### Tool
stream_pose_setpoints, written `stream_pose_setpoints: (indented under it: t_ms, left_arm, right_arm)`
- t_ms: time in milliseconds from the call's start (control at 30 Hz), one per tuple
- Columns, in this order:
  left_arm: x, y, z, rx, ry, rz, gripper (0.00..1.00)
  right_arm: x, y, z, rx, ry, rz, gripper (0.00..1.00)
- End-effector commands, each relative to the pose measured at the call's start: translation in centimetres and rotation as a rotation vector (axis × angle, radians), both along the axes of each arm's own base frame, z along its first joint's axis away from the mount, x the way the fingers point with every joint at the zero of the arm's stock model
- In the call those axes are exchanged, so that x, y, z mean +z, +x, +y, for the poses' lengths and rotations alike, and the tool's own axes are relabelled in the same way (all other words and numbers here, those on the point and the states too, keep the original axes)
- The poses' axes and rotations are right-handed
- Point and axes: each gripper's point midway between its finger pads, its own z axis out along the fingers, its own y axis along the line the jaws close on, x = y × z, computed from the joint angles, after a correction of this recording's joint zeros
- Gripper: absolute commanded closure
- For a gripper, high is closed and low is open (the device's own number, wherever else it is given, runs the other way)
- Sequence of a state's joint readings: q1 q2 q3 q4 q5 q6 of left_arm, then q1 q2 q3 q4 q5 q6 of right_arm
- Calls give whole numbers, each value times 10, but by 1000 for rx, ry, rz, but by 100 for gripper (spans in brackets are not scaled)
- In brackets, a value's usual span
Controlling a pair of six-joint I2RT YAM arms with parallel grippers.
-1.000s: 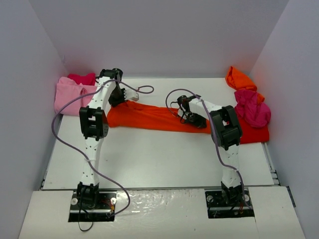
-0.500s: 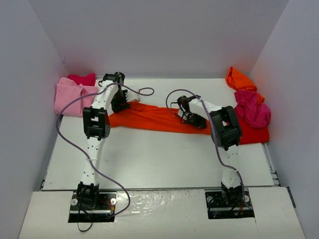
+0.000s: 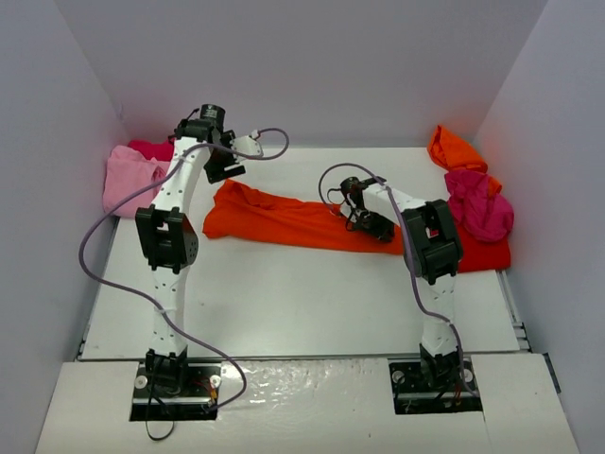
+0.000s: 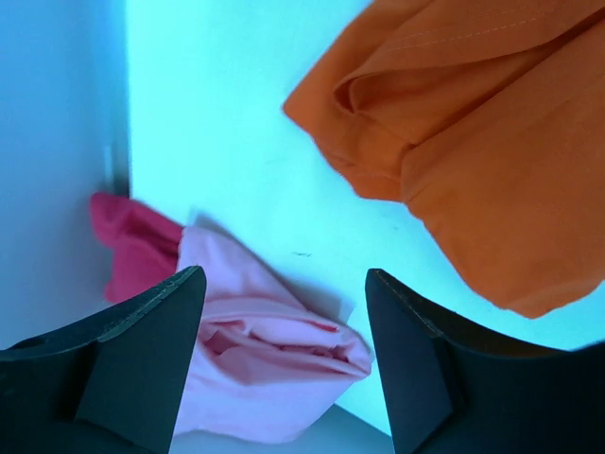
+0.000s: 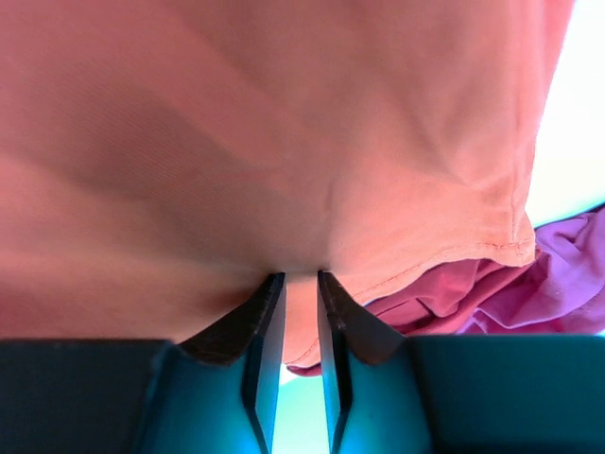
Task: Fold and stack the t-shirts
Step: Fold the other side of the tshirt into a rectangle, then rotate the tshirt 80 degrees
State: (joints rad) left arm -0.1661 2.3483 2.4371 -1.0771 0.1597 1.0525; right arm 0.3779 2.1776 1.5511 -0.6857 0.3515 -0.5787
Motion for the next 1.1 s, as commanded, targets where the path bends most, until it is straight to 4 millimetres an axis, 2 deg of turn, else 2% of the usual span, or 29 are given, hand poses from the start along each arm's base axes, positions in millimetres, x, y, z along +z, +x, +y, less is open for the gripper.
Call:
stream_pose_setpoints:
  t_ms: [0,200,367,533,667,767,833,900,933,967,1067]
  left_arm:
    - [81,-10,-18,-14,-61,-159,34]
    - [73,-21,-38,-28,-61,-121,35]
    - [61,-28,-58,-41,-71,-95,35]
    - [56,-34,-79,-44,-98,-80,35]
    - [45,-52,-91,-58,-104,-15,38]
    - [31,-68,-90,-60,-102,43,44]
    - [19,-79,-88,-56,-95,87,60]
    - [7,-88,-85,-48,-89,123,80]
    - [0,-92,-84,-36,-90,138,92]
    - [-4,-95,-83,-33,-88,146,98]
    - [-14,-99,-76,-3,-83,144,100]
  right_arm:
    - [12,2,13,-30,133,-50,81]
    - [37,7,-1,-38,126,-110,76]
    - [45,14,-15,-62,131,-135,74]
    - [62,20,-37,-89,111,-177,74]
    - [81,26,-51,-114,134,-227,76]
    - [82,28,-50,-108,159,-230,78]
    - [81,35,-47,-99,167,-234,81]
    - [80,45,-45,-92,171,-239,89]
    - [72,49,-44,-90,167,-225,96]
    - [70,54,-44,-89,163,-226,100]
    - [73,72,-44,-86,147,-251,100]
